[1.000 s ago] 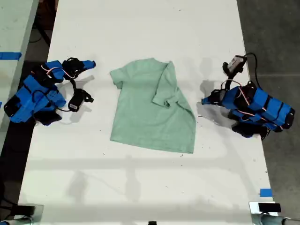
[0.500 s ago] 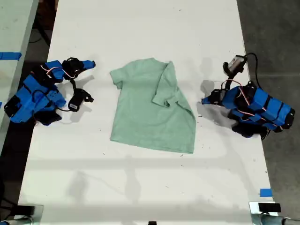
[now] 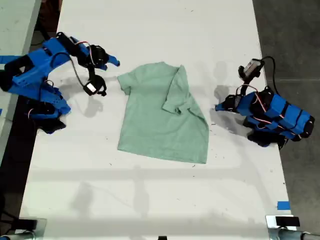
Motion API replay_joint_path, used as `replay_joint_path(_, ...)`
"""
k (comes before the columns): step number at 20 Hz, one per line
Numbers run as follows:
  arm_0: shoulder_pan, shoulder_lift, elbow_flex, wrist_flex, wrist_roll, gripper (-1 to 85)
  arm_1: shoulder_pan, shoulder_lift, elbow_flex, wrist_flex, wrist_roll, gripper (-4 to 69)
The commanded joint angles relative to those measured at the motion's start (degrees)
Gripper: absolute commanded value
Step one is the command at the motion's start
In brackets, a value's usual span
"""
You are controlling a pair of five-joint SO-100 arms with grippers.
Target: Fold t shirt
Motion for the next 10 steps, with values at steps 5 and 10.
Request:
replay_joint_path(5,-0.88,-33.66,-22.24,-1.14,3.52,22.2,0.00,0.53,2.20,-0.18,0.26,0.5)
replay_joint_path(10,1.41,-43.42,-26.54,-0.53,1.14,-0.3,0.09,0.53,2.20,-0.18,0.09,0.5)
